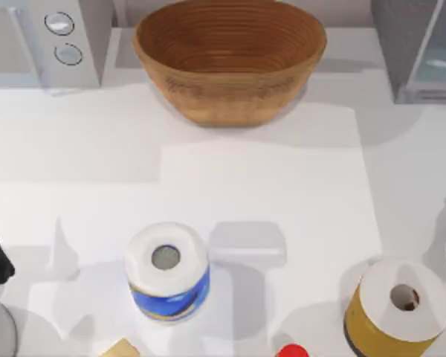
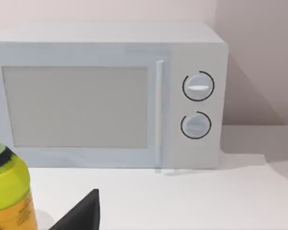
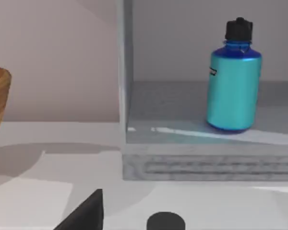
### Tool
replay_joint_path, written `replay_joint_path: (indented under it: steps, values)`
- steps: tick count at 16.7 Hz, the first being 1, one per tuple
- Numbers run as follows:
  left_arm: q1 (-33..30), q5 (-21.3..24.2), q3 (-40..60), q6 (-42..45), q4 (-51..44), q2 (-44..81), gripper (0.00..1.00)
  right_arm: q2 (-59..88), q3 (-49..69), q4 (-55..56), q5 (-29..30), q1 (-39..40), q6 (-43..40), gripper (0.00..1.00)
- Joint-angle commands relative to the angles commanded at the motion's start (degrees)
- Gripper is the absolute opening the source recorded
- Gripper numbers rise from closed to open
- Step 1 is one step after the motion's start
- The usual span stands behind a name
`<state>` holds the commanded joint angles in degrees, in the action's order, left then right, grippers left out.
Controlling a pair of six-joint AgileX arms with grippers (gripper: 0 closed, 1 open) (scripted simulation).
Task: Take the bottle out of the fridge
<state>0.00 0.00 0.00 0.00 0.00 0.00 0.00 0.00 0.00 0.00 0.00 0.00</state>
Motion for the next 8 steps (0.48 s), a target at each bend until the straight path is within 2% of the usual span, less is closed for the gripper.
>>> replay_joint_path:
  steps: [4,8]
  values:
    - [0.0,0.0,0.0,0.0,0.0,0.0,1.0,1.8,0.2,1.8,-0.7,-0.6,-0.1,1.0]
    - [0.0,0.0,0.0,0.0,0.0,0.0,1.0,12.5,1.7,12.6,-4.2,-4.3,-0.5,1.0]
